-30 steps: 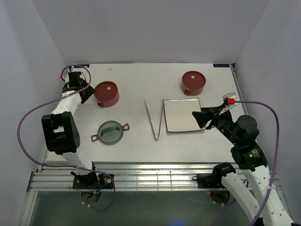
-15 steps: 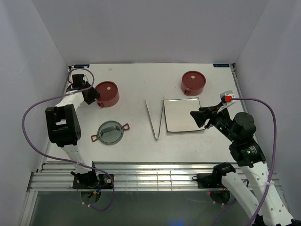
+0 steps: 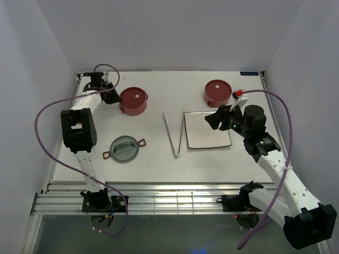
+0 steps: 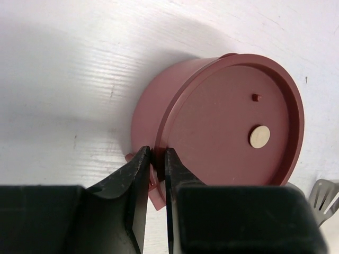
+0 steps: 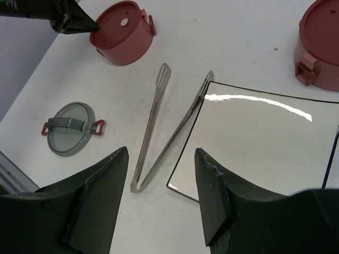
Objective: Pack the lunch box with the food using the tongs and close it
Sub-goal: Open the fastener on the packing box.
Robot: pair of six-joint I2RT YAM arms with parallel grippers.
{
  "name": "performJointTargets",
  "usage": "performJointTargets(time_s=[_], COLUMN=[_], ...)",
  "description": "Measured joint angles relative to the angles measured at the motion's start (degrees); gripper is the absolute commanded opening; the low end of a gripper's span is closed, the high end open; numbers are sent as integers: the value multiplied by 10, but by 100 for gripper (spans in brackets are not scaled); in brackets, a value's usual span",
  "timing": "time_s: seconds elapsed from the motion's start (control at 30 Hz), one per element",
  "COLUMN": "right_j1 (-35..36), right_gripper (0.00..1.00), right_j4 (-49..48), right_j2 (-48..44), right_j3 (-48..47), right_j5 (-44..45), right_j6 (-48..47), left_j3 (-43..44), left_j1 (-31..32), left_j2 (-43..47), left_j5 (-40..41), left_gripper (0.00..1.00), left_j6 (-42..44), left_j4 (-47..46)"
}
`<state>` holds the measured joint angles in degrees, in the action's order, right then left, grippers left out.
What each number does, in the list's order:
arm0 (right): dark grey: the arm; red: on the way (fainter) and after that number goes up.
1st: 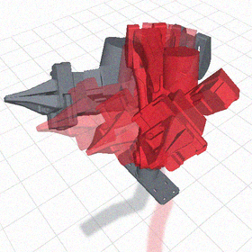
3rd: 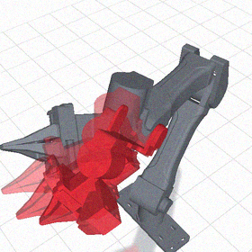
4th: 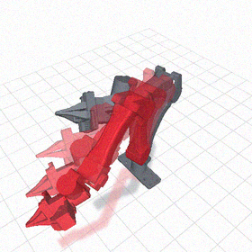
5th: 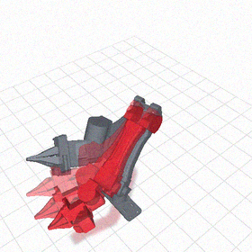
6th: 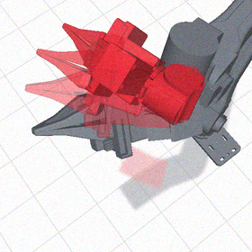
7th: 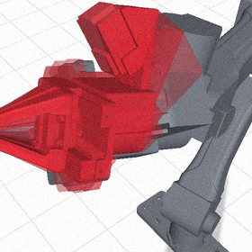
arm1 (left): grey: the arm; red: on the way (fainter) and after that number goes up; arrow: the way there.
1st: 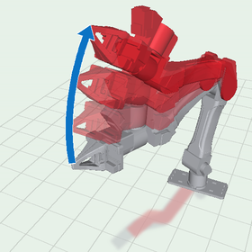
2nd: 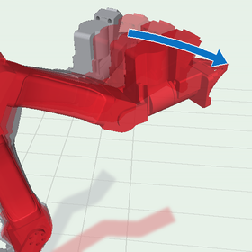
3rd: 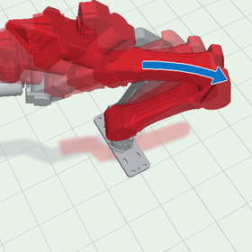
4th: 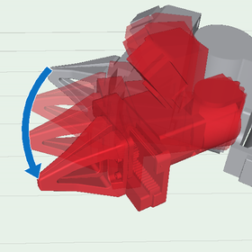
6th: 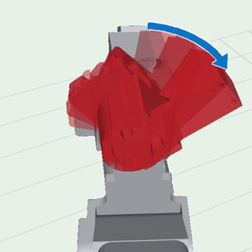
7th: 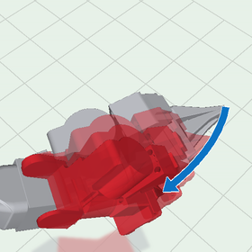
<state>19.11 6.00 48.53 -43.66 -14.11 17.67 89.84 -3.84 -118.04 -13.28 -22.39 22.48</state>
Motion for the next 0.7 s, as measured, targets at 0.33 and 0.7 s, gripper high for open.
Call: performJointTargets(time_s=[0.33,0.7], right_j1=[46,90], right_gripper=[59,59], right_j4=[-61,-98], right_j2=[273,611], right_j3=[-128,-412], right_j5=[9,-13], right_j6=[5,0], left_j3=[20,-50], left_j1=[8,51], left_j2=[-17,0], left_j5=[-33,-45], left_gripper=[17,21], left_j6=[56,39], left_j4=[-5,-121])
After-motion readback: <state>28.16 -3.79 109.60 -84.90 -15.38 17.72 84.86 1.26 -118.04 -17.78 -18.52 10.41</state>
